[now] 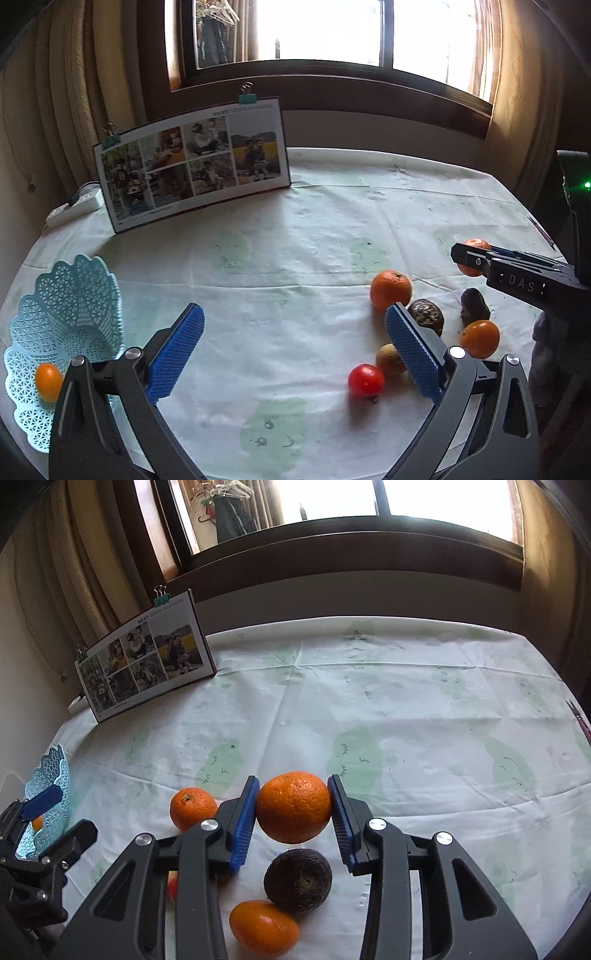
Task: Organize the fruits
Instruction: 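Grasp a tangerine with the right tool while the left tool grasps an orange, then carry the orange into the basket and open the left tool while the right releases its tangerine there, then grasp the large orange with the right tool while the left tool grasps a red tomato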
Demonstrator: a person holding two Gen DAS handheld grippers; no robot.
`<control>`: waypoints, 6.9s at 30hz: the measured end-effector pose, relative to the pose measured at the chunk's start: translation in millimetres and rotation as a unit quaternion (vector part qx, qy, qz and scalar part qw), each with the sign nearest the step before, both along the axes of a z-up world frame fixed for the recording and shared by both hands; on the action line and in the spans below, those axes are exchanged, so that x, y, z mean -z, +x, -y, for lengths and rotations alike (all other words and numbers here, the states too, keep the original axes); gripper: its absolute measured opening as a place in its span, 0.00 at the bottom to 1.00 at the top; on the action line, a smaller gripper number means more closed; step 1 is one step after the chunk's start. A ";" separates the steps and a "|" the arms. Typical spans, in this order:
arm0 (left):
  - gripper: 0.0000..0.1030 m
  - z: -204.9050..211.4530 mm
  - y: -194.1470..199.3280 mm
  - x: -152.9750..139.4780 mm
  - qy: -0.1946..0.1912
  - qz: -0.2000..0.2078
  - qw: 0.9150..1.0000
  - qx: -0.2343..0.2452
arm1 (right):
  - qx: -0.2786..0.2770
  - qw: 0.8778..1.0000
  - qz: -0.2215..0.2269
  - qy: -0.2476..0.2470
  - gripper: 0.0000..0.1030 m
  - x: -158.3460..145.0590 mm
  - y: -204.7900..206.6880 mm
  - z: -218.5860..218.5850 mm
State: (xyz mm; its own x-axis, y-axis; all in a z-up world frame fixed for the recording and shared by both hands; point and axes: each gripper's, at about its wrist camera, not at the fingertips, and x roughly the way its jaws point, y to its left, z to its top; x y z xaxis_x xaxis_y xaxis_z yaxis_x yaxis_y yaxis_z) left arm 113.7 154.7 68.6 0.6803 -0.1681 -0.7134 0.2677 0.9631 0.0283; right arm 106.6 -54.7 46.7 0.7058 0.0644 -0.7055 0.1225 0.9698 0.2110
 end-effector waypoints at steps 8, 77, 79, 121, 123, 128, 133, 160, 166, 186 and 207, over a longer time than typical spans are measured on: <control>0.93 28.3 30.3 19.4 -0.041 -0.066 0.997 0.023 | 0.025 1.000 0.000 0.012 0.37 0.1 0.6 15.9; 0.39 -144.4 -19.5 -11.6 -0.024 0.034 0.978 -0.203 | -0.022 0.998 0.052 0.011 0.37 -20.6 -23.0 -22.1; 0.39 -150.5 -20.5 -6.9 -0.029 0.029 0.977 -0.210 | -0.024 0.998 0.053 0.009 0.37 -21.0 -23.3 -25.3; 0.97 -266.2 -80.8 -40.7 -0.028 0.142 0.935 -0.322 | -0.268 0.962 0.048 0.028 0.37 -42.1 -10.1 -276.5; 0.97 -269.0 -82.5 -39.7 -0.025 0.143 0.934 -0.326 | -0.271 0.961 0.044 0.026 0.37 -39.5 -8.0 -283.4; 0.97 -272.9 -84.3 -37.3 -0.029 0.140 0.933 -0.330 | -0.278 0.960 0.036 0.022 0.38 -32.4 -1.5 -295.0; 0.97 -270.4 -84.4 -35.2 -0.036 0.138 0.933 -0.329 | -0.268 0.962 0.043 0.028 0.38 -34.7 3.6 -290.9; 0.97 -194.6 -76.7 -48.0 -0.045 0.155 0.954 -0.251 | -0.116 0.991 0.052 0.027 0.45 -20.2 -39.4 -149.6; 0.97 -161.3 -72.8 -46.4 -0.040 0.145 0.968 -0.203 | -0.067 0.996 0.050 0.009 0.45 -17.0 -57.1 -107.9; 0.97 -71.9 -64.0 -21.4 -0.032 0.094 0.992 -0.083 | 0.020 1.000 -0.004 0.010 0.46 20.6 -80.5 -31.7; 0.82 1.8 -35.3 29.5 -0.005 -0.014 0.997 0.070 | 0.004 0.999 -0.028 0.015 0.42 37.3 -66.2 -32.9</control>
